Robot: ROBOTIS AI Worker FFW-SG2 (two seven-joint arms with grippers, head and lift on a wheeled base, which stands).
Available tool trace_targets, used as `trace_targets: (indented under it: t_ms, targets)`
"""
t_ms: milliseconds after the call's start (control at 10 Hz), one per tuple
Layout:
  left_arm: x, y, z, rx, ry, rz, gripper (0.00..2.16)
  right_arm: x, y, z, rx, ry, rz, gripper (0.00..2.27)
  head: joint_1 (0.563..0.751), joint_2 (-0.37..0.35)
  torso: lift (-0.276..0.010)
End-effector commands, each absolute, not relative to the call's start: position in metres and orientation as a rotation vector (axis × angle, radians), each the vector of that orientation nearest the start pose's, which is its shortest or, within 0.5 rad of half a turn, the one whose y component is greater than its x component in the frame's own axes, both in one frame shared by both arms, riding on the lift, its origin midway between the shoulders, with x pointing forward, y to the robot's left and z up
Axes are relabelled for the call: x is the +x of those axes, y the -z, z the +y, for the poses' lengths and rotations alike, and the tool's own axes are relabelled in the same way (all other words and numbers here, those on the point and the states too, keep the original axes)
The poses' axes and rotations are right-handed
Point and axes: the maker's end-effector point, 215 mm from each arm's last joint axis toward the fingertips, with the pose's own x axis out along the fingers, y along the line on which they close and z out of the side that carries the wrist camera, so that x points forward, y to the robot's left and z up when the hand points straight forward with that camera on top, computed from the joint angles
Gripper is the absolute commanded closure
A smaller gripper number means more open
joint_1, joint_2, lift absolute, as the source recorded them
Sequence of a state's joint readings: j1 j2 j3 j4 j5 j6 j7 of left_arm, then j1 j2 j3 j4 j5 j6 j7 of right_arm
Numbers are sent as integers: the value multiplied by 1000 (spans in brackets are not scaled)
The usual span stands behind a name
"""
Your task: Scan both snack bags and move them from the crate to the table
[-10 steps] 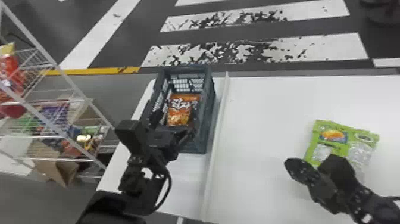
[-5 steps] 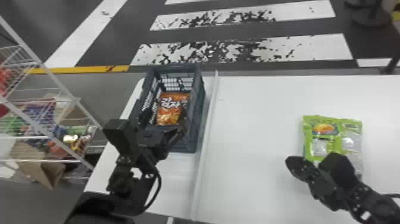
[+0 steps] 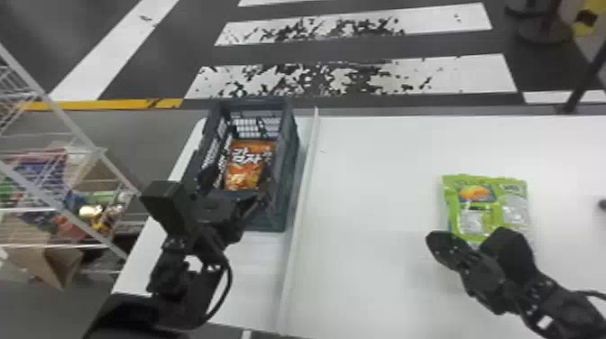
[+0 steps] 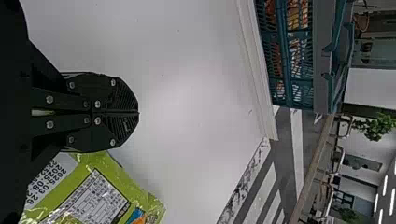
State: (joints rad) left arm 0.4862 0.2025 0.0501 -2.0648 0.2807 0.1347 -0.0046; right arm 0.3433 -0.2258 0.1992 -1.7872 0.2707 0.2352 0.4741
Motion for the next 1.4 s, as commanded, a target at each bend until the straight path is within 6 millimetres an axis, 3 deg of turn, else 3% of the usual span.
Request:
trace_targets:
  t_ms: [0,100,200,300,500,800,1000,1300]
  targets:
    - [453,354,265,-75,62,127,76,405,475,-105,-284,-674,372,1642,695,195,-88]
    - [453,354,265,-75,62,127,76,410,441,-112,-238,-645,320,535,695,203,-88]
    - [453,354,265,-75,62,127,76,417,416,-132,-224,-595,298,63,695,205,-88]
    - [453,354,265,-75,63,129,76,427,403,-162,-222,-518,302,53,695,192,-88]
    - [453,354,265,-75,62,127,76,438,401,-231,-200,-386,338,56,695,112,-88]
    - [454,357,266,-79,60,131,76,434,429,-328,-177,-222,409,56,695,-4,-88]
    - [454,356,266,-79,61,130,76,435,447,-371,-161,-154,424,56,695,-72,-88]
    - [453,358,266,-78,61,133,76,449,482,-408,-138,-101,487,43,695,-154,-88]
